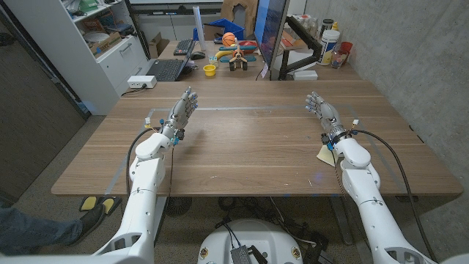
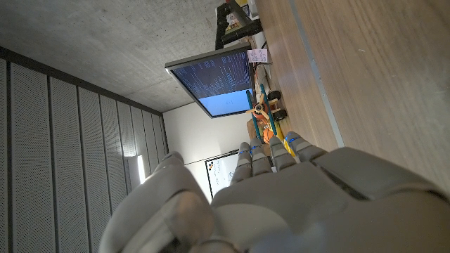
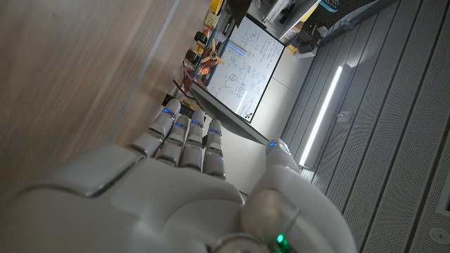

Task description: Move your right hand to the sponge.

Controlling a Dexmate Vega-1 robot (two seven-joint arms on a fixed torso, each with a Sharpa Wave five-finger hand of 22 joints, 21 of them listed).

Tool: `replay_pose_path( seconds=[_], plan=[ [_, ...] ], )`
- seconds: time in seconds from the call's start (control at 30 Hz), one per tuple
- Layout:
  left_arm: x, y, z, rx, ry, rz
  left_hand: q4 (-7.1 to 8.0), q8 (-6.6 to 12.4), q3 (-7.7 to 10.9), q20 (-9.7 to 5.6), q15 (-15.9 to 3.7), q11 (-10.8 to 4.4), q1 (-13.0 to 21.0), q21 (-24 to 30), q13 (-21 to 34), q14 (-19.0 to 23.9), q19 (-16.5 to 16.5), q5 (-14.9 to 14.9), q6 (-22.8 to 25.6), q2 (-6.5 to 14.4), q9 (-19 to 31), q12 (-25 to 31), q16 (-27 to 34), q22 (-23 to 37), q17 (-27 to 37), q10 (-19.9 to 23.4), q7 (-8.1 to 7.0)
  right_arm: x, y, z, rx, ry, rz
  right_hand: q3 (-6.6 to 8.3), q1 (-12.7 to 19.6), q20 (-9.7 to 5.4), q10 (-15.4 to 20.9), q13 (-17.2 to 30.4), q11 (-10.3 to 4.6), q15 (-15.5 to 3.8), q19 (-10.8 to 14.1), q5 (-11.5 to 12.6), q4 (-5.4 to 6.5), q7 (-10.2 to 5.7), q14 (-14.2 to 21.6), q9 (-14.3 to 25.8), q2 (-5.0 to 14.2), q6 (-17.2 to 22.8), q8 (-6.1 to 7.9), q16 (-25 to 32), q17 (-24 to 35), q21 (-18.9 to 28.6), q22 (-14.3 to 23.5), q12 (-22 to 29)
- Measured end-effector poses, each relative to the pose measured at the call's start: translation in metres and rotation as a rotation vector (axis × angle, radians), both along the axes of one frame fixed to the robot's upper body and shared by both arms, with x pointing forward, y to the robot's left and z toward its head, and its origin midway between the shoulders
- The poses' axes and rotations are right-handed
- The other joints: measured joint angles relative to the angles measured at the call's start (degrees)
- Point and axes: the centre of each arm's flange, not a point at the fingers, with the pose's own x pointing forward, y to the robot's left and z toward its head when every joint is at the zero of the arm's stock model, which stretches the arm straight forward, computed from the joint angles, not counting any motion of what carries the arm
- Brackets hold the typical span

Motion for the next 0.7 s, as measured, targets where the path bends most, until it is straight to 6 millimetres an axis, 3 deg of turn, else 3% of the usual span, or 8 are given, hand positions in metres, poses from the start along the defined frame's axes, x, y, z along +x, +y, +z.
replay_pose_path(
  seconds=[0.7],
  plan=[
    [0.0006, 0.0013, 0.0056, 0.008, -0.002, -0.011, 0.16, 0.00, -0.16, 0.39, 0.00, 0.00, 0.0, 0.0, 0.0, 0.0, -0.4, -0.4, 0.1, 0.0, 0.0, -0.3, 0.0, 0.0, 0.0, 0.0, -0.12, -0.0096, -0.0052, -0.0019, -0.051, -0.010, -0.055, 0.00, 0.0, 0.00, 0.0, 0.0, 0.00, -0.31, 0.0, 0.0, 0.00, -0.21, 0.3, 0.0, 0.00, 0.2, 0.00, 0.0, 0.1, -0.4, 0.0, 0.0]
  ],
)
